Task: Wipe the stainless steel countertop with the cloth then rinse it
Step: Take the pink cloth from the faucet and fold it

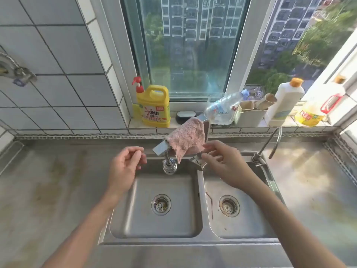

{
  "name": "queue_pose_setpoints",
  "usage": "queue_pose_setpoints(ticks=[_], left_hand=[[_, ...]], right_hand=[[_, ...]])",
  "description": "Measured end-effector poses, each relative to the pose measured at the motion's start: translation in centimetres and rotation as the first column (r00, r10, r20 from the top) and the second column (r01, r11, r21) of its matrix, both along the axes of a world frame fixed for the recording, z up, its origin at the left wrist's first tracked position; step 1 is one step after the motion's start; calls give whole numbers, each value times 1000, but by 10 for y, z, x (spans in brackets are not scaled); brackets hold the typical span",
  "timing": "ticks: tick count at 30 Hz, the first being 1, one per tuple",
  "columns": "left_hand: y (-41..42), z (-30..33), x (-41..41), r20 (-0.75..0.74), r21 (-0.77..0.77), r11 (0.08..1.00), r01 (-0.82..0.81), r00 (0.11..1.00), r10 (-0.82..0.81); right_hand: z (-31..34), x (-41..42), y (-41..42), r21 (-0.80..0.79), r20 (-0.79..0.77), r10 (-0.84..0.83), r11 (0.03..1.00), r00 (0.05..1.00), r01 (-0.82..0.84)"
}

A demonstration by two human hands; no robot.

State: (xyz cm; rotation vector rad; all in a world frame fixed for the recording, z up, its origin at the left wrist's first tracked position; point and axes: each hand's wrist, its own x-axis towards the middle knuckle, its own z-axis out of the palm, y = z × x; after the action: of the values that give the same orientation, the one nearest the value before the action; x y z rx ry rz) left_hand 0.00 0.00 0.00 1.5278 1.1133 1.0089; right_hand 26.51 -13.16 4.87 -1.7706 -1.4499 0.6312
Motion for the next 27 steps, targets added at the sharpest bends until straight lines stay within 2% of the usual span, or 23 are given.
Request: queue_pose_setpoints(ticks=[3,5,8,10,12,14,15,17,19,21,25,27], left_hand=[[45,27,26,9,28,999,17,1000,-17],[66,42,49,-23,29,995,96,995,-95],[83,43,89,-86,-108,960,259,959,-269],[103,49,121,-83,-200,893,403,901,-425],[110,41,135,-80,-307,794,525,817,-571],[115,28,138,-28,-369,704,606,750,-661],[117,22,138,-17,-388,676,626,729,-685],[117,17,137,-38,-405,656,637,705,-708],[115,22,136,-83,-393,689,609,723,-686],[116,29,131,-158,-314,762,567,760,-630],[122,52,124,-405,-108,851,514,759,-510],[121,72,119,-451,-8,875,485,779,-436]], right_hand=[[20,9,34,96,16,-68,993,998,66],[27,10,53,76,49,-131,989,990,127],[20,13,66,-3,179,-244,969,953,249],[21,22,84,-66,253,-310,939,916,336],[13,25,93,-210,128,-299,924,946,321],[2,21,96,-330,-111,-278,916,954,228],[-4,18,96,-356,-215,-286,913,934,197],[-11,18,93,-354,-311,-297,918,903,181],[-11,20,92,-336,-372,-306,924,877,180],[-9,21,93,-326,-395,-301,929,868,174],[5,29,92,-265,-279,-259,946,925,185],[20,32,88,-202,-222,-237,960,946,193]])
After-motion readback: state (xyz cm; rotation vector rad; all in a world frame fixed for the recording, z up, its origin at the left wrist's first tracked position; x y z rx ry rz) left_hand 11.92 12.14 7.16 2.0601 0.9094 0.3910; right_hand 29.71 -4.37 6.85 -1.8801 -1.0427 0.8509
